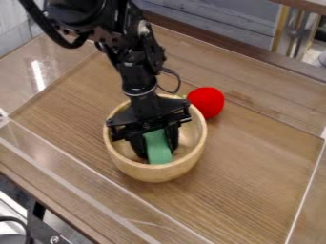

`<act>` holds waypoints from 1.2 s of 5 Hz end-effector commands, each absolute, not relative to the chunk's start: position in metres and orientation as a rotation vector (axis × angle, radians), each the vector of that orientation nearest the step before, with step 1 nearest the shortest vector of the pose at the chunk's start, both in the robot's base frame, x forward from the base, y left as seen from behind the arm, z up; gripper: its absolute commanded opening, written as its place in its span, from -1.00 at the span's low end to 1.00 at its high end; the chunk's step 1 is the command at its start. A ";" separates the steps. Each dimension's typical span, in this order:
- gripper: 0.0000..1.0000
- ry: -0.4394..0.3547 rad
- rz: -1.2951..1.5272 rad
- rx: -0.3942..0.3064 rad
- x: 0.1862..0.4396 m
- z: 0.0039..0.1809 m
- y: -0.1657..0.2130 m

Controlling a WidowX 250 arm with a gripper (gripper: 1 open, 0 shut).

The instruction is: Remove the green stick from the brown bowl and put it on the table

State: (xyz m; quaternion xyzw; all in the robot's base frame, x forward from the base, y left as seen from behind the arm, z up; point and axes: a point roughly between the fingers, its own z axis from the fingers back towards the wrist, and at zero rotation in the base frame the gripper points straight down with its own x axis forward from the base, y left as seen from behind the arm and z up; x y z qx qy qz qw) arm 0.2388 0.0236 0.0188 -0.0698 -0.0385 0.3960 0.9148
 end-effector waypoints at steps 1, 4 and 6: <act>-1.00 -0.044 0.862 -0.127 0.233 0.005 0.019; -1.00 -0.090 0.898 -0.121 0.242 0.037 -0.004; -1.00 -0.120 0.906 -0.109 0.245 0.033 0.010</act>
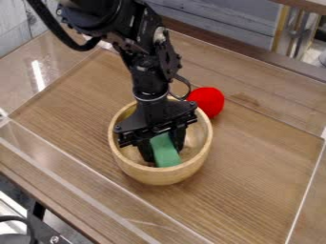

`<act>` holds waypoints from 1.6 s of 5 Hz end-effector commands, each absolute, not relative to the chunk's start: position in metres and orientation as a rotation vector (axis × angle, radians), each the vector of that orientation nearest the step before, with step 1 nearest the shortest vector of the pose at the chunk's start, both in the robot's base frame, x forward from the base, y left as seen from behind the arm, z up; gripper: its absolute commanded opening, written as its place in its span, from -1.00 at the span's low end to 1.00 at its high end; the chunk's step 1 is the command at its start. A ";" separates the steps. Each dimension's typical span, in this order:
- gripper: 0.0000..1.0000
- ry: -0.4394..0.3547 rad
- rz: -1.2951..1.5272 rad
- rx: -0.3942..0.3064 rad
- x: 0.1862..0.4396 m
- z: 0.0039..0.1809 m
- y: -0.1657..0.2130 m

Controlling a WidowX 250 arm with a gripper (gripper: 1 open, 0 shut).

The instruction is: Remove the green stick from the brown bowl and put it on the table

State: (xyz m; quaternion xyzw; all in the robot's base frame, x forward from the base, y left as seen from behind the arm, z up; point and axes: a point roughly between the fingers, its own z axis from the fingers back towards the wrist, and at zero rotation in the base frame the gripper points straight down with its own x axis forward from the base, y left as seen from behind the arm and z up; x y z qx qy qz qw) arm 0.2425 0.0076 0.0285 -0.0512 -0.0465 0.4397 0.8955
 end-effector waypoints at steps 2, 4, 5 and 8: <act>-1.00 -0.139 0.966 -0.094 0.242 0.036 0.007; -1.00 -0.156 0.940 -0.084 0.261 0.041 -0.003; -1.00 -0.172 0.917 -0.084 0.271 0.050 -0.009; -1.00 -0.219 0.961 -0.073 0.271 0.078 -0.016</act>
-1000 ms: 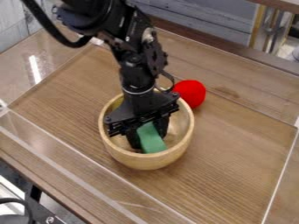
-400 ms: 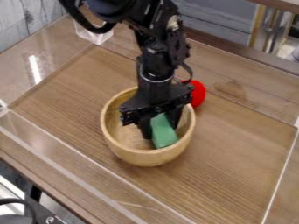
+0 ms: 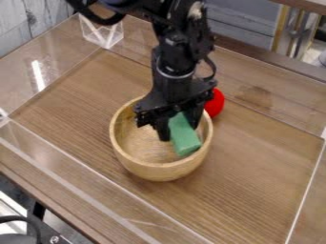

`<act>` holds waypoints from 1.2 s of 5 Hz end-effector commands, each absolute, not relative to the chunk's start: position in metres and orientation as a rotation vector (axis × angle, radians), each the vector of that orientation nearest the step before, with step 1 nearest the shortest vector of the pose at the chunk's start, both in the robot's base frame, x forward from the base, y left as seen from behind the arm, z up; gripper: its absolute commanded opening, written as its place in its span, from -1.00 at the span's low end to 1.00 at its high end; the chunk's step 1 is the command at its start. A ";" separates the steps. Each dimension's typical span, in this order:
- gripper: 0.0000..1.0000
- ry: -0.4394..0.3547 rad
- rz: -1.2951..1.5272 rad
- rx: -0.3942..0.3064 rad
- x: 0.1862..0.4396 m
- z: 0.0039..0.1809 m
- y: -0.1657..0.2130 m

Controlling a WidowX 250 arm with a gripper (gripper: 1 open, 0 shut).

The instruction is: Remove the green stick from the brown bowl and put it on the table

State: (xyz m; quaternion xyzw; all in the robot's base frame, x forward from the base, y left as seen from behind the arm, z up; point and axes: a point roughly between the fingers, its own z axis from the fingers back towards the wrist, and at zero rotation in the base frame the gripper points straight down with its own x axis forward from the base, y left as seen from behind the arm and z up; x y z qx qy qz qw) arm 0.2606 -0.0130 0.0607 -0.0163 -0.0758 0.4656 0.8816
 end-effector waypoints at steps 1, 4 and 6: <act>-1.00 -0.221 0.915 -0.077 0.275 0.084 -0.019; -1.00 -0.238 1.043 -0.069 0.274 0.113 -0.027; -1.00 -0.237 1.040 -0.082 0.268 0.130 -0.052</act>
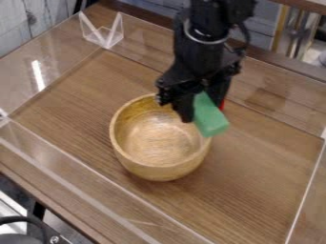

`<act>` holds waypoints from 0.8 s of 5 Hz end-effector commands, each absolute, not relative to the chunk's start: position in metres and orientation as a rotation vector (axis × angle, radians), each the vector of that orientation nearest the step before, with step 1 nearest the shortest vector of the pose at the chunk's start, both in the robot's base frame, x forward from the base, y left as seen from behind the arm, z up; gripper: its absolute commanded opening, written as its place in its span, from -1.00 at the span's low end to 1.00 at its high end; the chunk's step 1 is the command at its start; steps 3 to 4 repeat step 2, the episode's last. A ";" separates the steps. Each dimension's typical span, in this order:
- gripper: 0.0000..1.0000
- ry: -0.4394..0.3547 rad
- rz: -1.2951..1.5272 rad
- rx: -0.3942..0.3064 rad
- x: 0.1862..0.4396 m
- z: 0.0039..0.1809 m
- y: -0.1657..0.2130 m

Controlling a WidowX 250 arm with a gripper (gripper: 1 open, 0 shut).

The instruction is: Remove the green stick from the brown bowl and put it on the table

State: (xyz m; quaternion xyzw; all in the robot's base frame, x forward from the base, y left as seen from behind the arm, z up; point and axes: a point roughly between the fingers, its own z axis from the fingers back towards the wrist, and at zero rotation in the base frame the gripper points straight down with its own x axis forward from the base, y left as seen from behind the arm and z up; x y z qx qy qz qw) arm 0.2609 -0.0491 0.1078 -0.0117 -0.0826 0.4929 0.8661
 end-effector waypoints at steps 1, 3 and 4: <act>-1.00 -0.223 0.965 -0.094 0.263 0.126 -0.080; -1.00 -0.218 0.933 -0.094 0.262 0.115 -0.100; -1.00 -0.218 0.933 -0.094 0.262 0.115 -0.100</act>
